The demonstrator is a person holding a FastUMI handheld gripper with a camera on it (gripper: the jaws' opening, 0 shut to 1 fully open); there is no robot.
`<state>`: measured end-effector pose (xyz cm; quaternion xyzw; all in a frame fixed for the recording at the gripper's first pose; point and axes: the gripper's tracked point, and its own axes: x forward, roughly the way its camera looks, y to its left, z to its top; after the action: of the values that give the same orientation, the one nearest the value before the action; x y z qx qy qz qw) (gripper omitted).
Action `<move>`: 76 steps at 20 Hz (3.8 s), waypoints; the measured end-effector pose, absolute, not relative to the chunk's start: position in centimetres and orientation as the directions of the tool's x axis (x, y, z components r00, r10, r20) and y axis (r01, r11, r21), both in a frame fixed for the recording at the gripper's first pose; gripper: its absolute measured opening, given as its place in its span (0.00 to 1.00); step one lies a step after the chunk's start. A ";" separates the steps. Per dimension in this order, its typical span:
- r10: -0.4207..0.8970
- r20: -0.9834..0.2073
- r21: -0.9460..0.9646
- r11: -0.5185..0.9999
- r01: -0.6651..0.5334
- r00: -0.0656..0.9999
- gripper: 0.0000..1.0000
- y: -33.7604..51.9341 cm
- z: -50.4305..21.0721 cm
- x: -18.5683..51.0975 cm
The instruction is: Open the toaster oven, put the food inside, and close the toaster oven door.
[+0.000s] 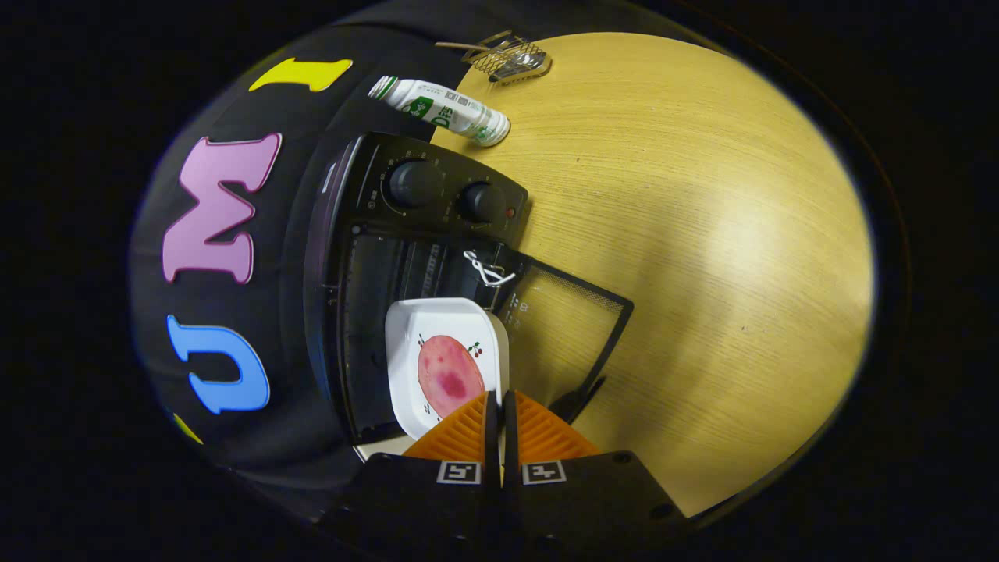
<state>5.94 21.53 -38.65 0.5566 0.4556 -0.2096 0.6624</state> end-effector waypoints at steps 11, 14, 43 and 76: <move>0.027 -0.848 0.530 0.054 0.846 0.529 0.05 24.8 -41.8 12.9; 0.010 -0.856 0.517 0.029 0.855 0.517 0.05 24.2 -41.7 13.4; 0.368 -0.789 0.609 0.567 0.554 0.491 0.99 24.6 -33.7 5.7; 0.033 -0.932 0.015 0.998 -0.053 0.361 0.99 24.9 -46.5 -1.2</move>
<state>-1.23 24.94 -46.54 -0.0089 0.5648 0.0261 0.8248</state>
